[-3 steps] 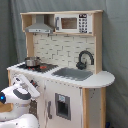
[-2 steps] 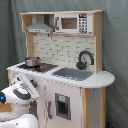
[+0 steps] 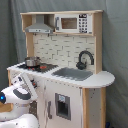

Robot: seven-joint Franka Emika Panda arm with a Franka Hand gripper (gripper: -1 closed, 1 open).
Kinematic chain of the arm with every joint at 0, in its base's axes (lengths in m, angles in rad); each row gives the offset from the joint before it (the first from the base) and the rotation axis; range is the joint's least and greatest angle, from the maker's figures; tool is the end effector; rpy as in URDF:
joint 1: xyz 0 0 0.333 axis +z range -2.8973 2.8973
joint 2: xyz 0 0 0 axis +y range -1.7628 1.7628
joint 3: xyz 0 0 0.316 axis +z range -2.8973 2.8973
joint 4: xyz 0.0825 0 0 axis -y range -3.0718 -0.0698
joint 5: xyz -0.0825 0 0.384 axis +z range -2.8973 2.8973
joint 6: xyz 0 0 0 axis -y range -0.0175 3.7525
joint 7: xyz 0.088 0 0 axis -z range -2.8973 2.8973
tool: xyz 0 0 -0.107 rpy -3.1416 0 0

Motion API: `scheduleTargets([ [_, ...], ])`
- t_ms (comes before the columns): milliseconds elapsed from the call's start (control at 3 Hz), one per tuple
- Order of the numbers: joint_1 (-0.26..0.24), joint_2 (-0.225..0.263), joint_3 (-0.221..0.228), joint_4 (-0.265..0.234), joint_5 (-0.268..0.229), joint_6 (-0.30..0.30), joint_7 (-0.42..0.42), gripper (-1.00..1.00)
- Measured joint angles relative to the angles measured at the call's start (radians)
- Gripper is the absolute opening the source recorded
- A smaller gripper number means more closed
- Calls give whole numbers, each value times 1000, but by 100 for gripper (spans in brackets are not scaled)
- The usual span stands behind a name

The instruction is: Play with the kitchen

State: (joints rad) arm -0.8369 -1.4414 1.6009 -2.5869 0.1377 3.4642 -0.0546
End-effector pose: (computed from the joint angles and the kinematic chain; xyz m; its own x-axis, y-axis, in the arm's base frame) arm 0.3449 0.3532 0.3384 -0.0301 0.9874 0.1552 0.0679 -0.1529 0.9859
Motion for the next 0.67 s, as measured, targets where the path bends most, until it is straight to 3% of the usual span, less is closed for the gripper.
scheduleTargets([
  [667, 1, 0, -1, 0, 0, 0, 202, -100],
])
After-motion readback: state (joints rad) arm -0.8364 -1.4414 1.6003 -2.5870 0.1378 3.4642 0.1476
